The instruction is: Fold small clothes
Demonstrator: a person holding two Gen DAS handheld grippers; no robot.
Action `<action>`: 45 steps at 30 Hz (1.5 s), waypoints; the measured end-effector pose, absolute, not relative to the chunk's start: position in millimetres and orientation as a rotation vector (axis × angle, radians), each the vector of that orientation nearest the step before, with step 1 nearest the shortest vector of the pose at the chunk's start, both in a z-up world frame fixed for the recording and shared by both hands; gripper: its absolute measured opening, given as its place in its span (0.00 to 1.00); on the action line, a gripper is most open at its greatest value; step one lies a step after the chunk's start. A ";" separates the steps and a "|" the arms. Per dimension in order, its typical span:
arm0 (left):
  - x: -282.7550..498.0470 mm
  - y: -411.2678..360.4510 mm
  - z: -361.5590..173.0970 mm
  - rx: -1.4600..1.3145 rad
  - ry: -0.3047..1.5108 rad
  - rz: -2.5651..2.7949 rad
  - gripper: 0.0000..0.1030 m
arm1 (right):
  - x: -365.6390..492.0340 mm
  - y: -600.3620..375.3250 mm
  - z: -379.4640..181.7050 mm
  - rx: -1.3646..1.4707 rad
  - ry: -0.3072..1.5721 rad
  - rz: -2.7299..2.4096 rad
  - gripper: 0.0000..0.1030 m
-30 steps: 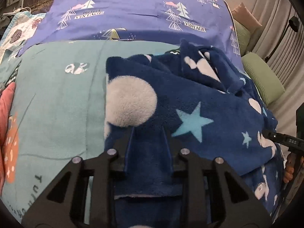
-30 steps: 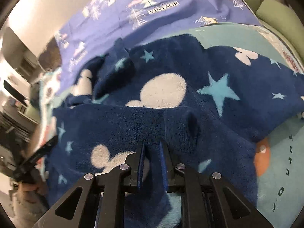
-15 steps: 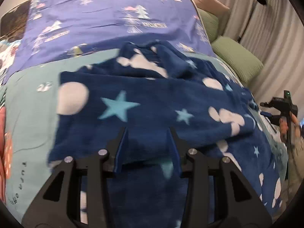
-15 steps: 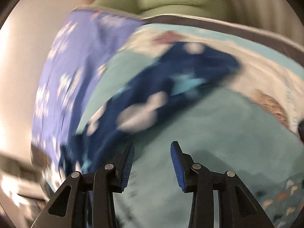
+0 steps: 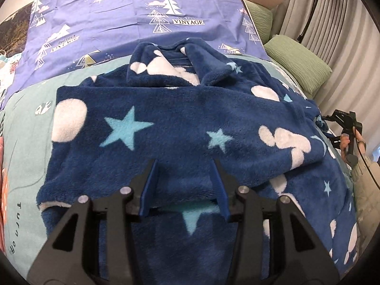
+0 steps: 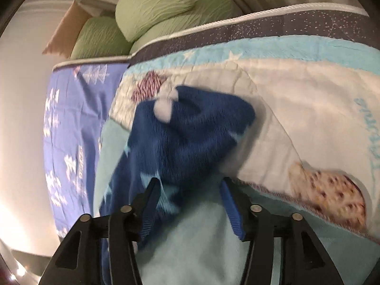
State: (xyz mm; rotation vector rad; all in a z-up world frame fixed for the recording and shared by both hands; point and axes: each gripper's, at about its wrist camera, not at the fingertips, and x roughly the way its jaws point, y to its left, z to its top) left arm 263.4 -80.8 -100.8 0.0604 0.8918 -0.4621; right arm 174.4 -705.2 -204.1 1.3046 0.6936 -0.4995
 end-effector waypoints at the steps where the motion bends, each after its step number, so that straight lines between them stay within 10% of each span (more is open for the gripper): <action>1: 263.3 -81.0 -101.2 0.063 0.891 -0.462 0.48 | 176.6 -706.2 -204.1 1.302 0.685 -0.508 0.58; 3: 264.6 -81.7 -103.4 0.064 0.896 -0.461 0.49 | 185.9 -707.9 -200.6 1.237 0.700 -0.515 0.53; 5: 265.7 -81.1 -105.0 0.059 0.903 -0.460 0.49 | 199.1 -705.6 -195.1 1.146 0.744 -0.507 0.08; 21: 259.6 -62.2 -96.6 -0.040 0.889 -0.458 0.49 | 240.2 -437.4 19.4 0.328 0.552 0.145 0.07; 28: 249.9 -37.7 -96.0 -0.107 0.881 -0.434 0.53 | 223.0 -261.6 -39.9 -0.106 0.791 0.364 0.14; 38: 249.7 -44.6 -91.0 -0.157 0.883 -0.532 0.57 | 199.4 -334.6 -54.1 -0.065 0.848 0.195 0.18; 45: 281.7 -99.0 -96.2 -0.180 0.968 -0.618 0.62 | 197.5 -323.1 -57.8 -0.277 0.814 0.199 0.73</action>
